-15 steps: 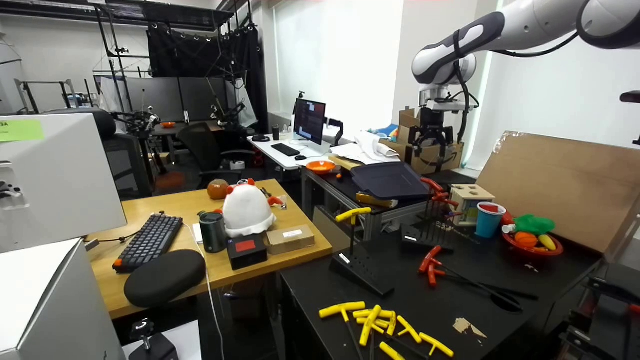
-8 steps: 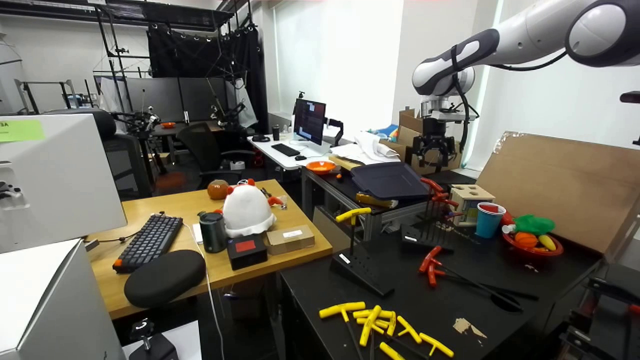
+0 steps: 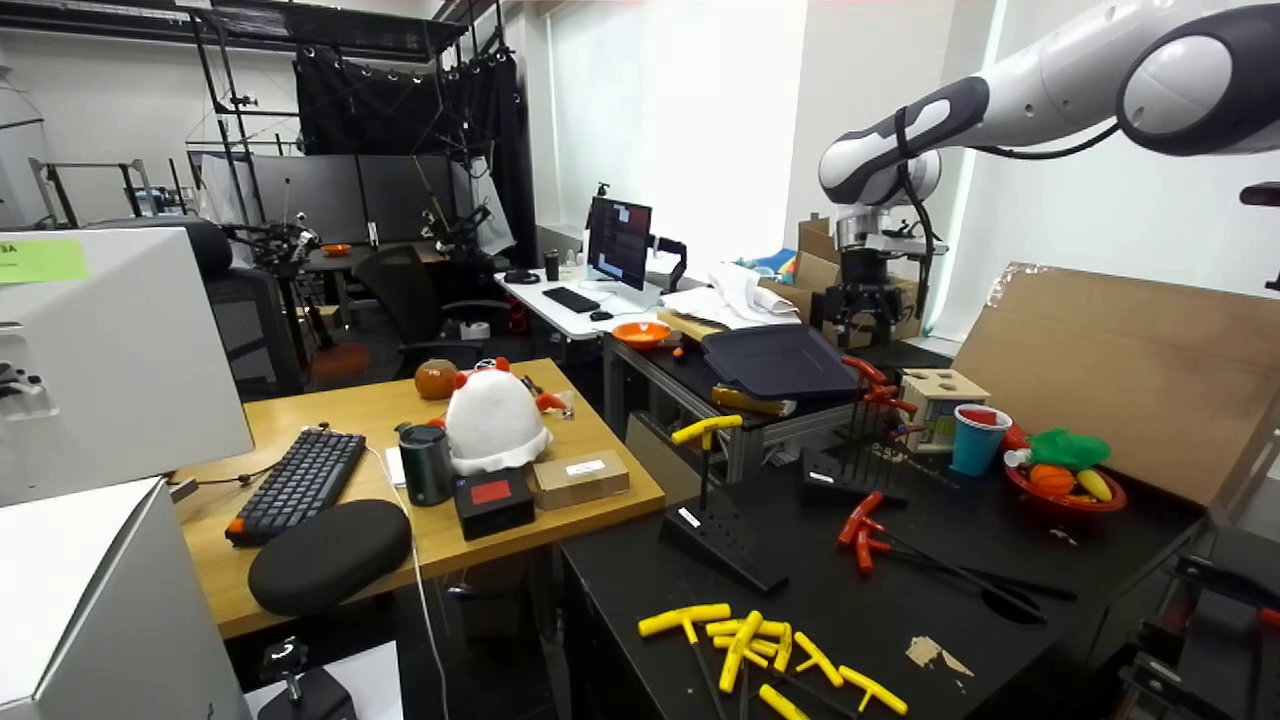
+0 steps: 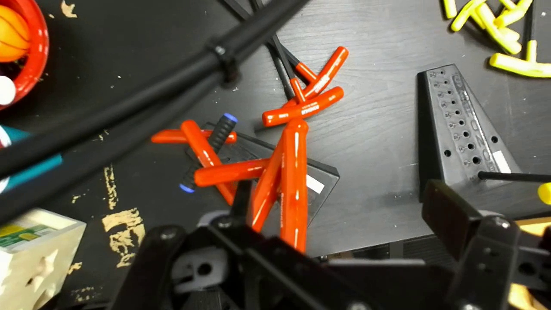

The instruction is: Pick up the orange object tool and put it on the table

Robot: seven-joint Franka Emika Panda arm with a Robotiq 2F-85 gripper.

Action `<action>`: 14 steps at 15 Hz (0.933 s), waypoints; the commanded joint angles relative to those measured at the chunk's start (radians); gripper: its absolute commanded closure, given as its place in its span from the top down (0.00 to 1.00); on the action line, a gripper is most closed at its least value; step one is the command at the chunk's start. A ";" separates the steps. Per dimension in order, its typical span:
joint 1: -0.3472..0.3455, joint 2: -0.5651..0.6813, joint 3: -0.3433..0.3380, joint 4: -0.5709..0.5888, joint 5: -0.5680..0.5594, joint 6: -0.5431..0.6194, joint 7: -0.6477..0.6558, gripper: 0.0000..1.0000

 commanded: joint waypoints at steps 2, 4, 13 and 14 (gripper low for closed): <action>0.002 0.035 0.017 0.036 -0.002 -0.020 -0.025 1.00; 0.006 0.036 0.017 0.022 -0.008 -0.002 -0.021 1.00; 0.029 -0.004 -0.008 -0.129 -0.035 0.268 0.011 1.00; 0.029 -0.006 -0.007 -0.143 -0.034 0.291 0.010 1.00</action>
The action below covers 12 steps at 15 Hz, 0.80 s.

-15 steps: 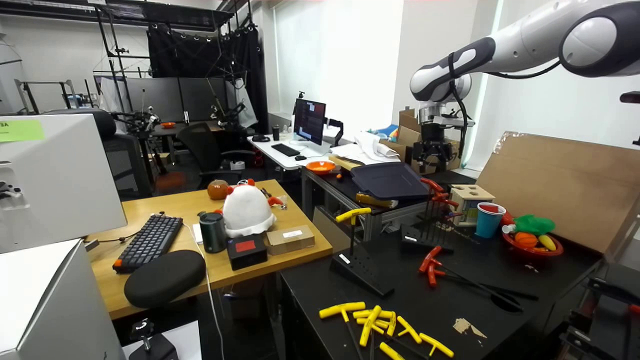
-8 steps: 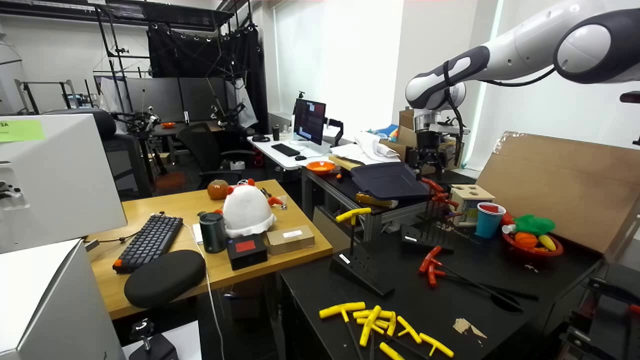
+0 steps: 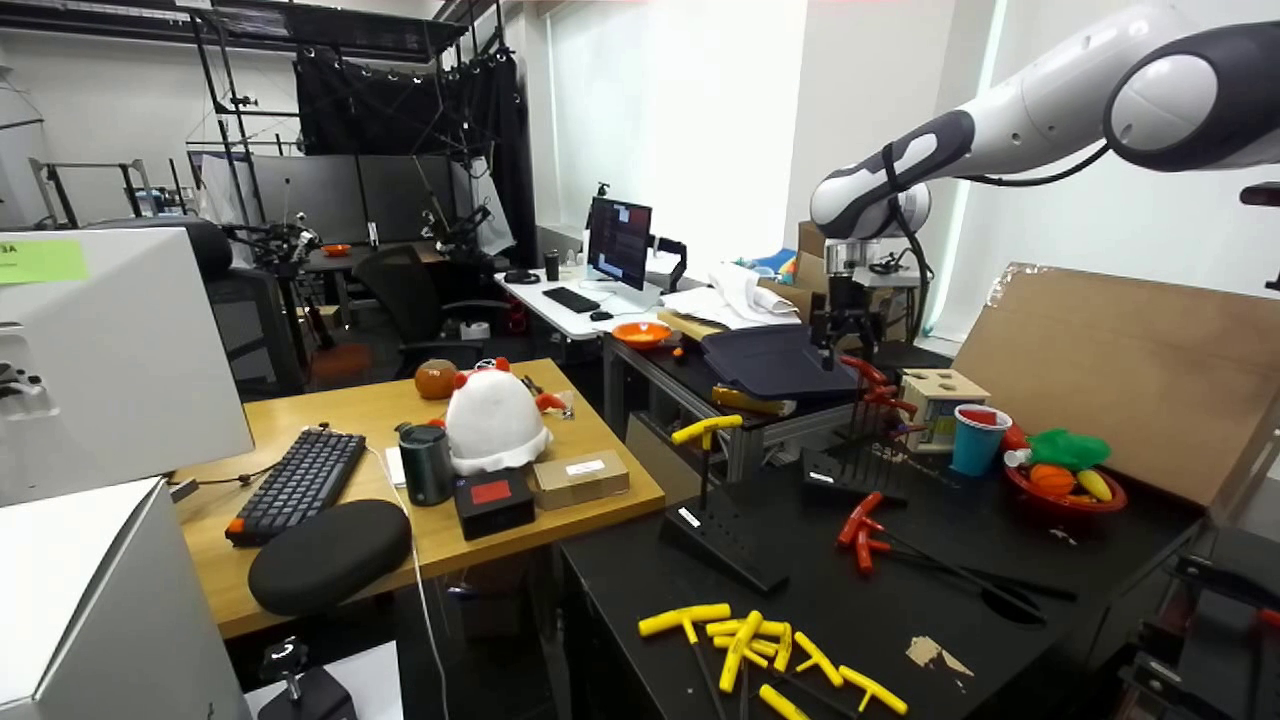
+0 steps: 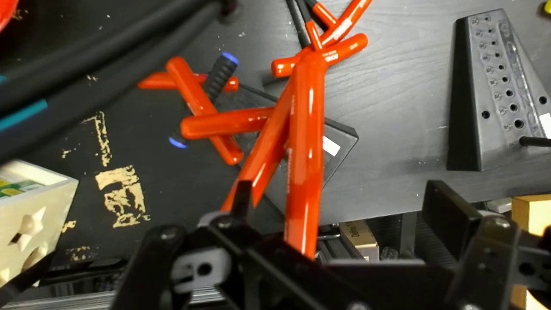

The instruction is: Pick up the orange object tool and put it on the table

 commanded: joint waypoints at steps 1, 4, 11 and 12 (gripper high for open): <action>0.010 -0.045 -0.010 -0.097 -0.006 0.092 0.008 1.00; 0.006 -0.053 -0.008 -0.121 -0.003 0.126 0.004 1.00; 0.001 -0.074 -0.005 -0.158 -0.001 0.151 0.000 0.74; 0.001 -0.076 -0.005 -0.160 -0.001 0.151 -0.001 0.66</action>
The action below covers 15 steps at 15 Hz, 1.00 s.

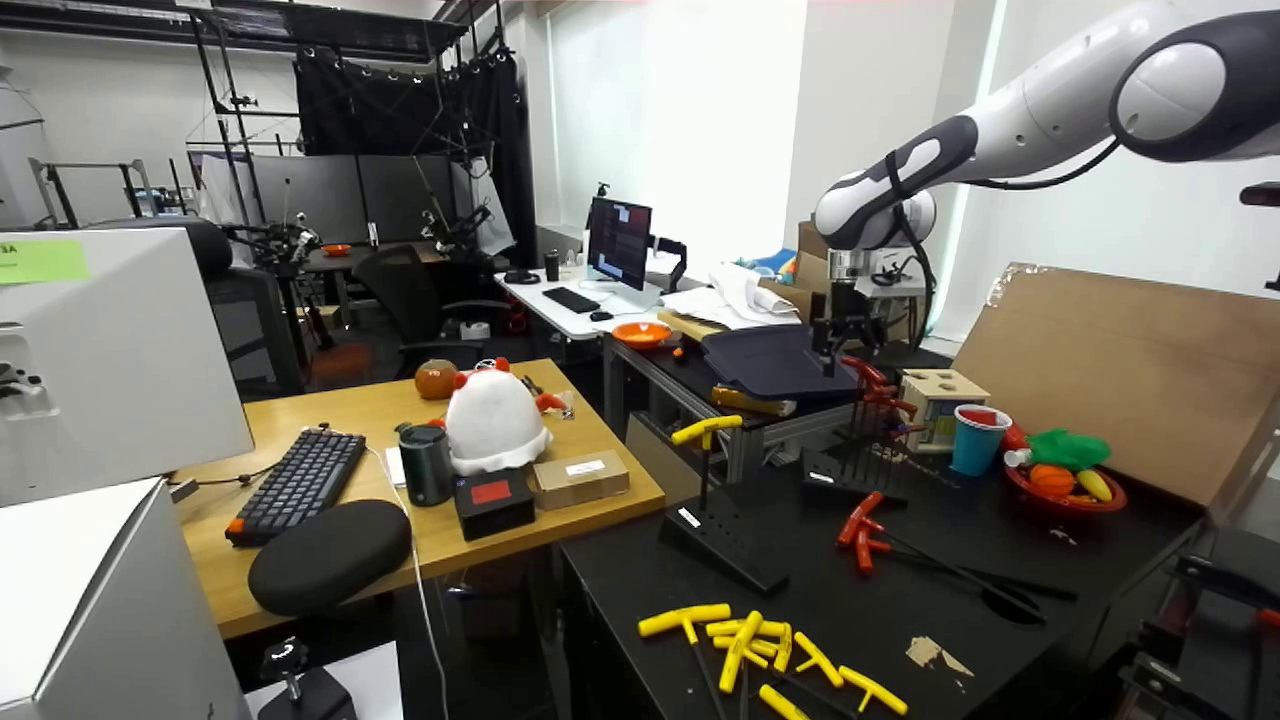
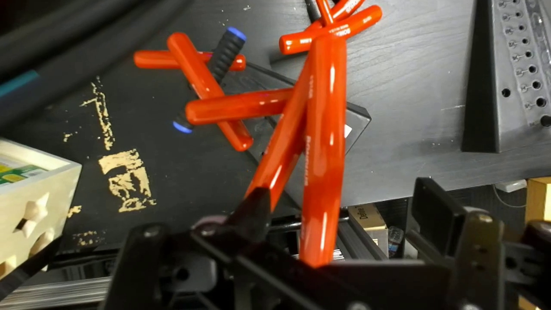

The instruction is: Pick up the orange object tool and put it on the table

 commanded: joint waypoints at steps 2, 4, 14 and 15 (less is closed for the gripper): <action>0.002 -0.054 -0.003 -0.077 0.000 0.029 0.000 0.49; 0.002 -0.057 -0.003 -0.080 0.001 0.031 0.003 0.34; 0.003 -0.063 -0.002 -0.092 0.003 0.034 0.010 0.02; 0.003 -0.064 -0.003 -0.093 0.003 0.033 0.011 0.02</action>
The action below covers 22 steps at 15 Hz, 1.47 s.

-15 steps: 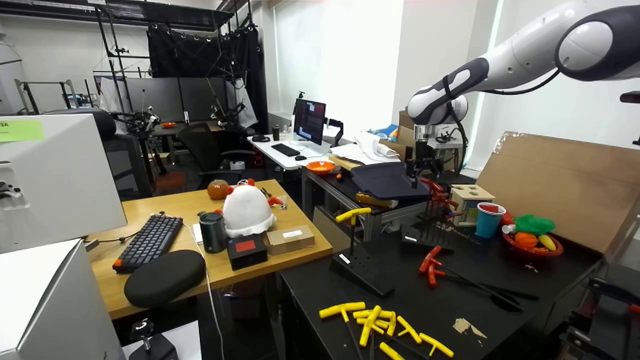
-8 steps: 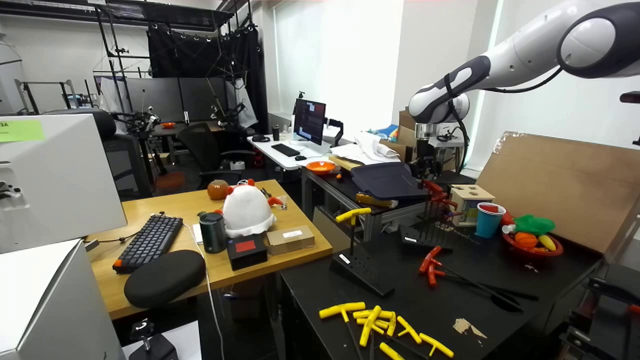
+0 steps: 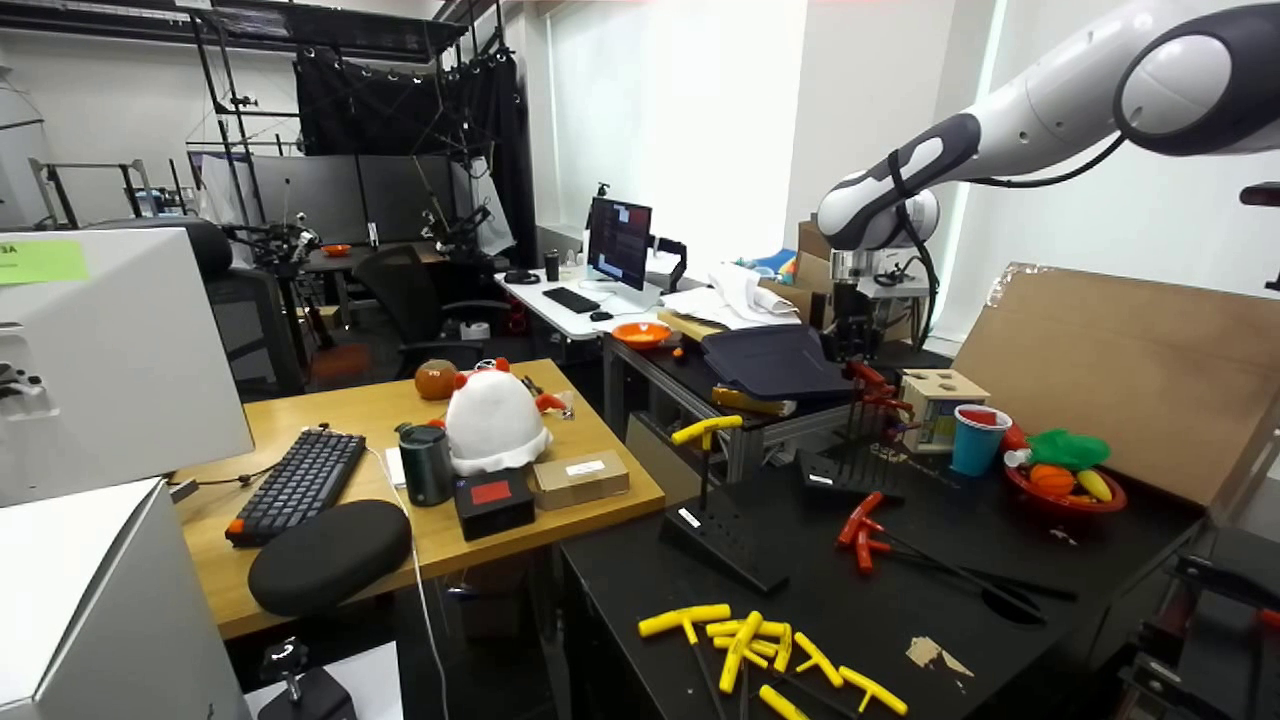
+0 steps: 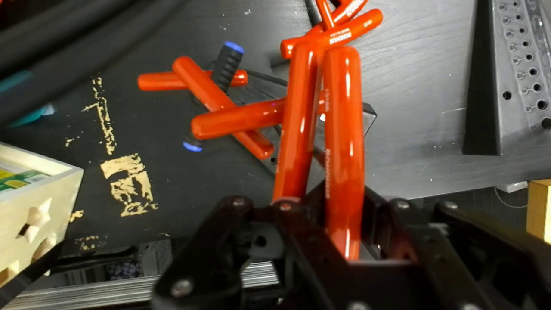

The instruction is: Pick up the orange object tool and put it on the table

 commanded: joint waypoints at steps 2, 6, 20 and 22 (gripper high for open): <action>0.005 -0.051 -0.001 -0.066 0.005 0.020 0.010 0.02; 0.008 -0.077 -0.001 -0.084 0.008 0.021 0.017 0.02; 0.065 -0.186 -0.014 -0.194 -0.010 0.062 0.062 0.02; 0.070 -0.189 -0.017 -0.201 -0.013 0.062 0.070 0.02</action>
